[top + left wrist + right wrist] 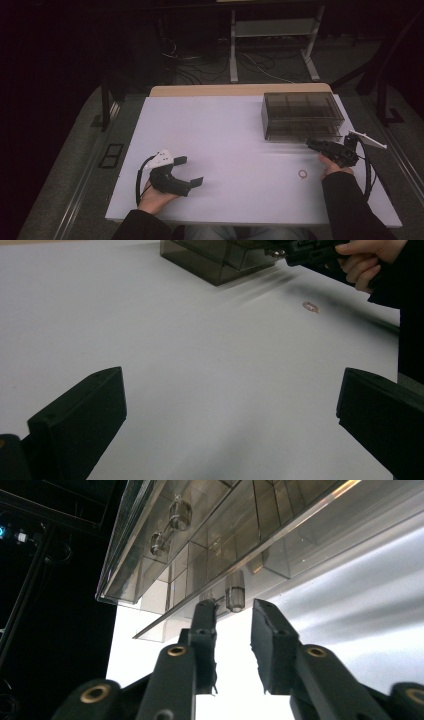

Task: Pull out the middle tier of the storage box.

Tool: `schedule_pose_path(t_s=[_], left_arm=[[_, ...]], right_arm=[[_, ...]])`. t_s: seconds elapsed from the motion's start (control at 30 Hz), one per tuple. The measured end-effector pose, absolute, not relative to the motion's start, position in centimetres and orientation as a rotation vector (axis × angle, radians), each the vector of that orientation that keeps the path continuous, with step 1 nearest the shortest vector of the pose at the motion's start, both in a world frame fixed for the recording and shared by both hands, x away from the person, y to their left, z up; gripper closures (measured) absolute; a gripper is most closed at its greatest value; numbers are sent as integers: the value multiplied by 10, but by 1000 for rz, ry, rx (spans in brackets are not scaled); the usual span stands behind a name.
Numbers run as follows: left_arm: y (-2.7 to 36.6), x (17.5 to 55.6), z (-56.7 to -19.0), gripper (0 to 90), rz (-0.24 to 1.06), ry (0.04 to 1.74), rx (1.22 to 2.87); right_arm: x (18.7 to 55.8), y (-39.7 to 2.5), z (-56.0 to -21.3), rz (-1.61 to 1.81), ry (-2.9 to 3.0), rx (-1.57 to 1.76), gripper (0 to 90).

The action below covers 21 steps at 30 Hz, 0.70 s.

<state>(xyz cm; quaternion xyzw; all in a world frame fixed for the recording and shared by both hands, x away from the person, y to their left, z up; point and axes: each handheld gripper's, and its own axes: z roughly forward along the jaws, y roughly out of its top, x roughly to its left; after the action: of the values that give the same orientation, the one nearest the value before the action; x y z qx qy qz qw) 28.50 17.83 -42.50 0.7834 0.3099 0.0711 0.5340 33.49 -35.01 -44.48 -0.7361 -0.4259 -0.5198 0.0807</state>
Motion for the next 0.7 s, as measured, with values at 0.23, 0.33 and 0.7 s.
schedule_pose_path(t_s=[0.23, 0.33, 0.7], left_arm=[[180, 285, -425, 0, 173, 745, 1866], [181, 286, -426, 0, 175, 758, 1863], [184, 288, -427, 0, 181, 773, 1860]], right_arm=[[333, -349, -436, -1541, -1344, -2213, 621], [334, -345, -431, -1521, -1406, -2195, 598], [333, -343, -419, -1498, -1658, -2113, 476]])
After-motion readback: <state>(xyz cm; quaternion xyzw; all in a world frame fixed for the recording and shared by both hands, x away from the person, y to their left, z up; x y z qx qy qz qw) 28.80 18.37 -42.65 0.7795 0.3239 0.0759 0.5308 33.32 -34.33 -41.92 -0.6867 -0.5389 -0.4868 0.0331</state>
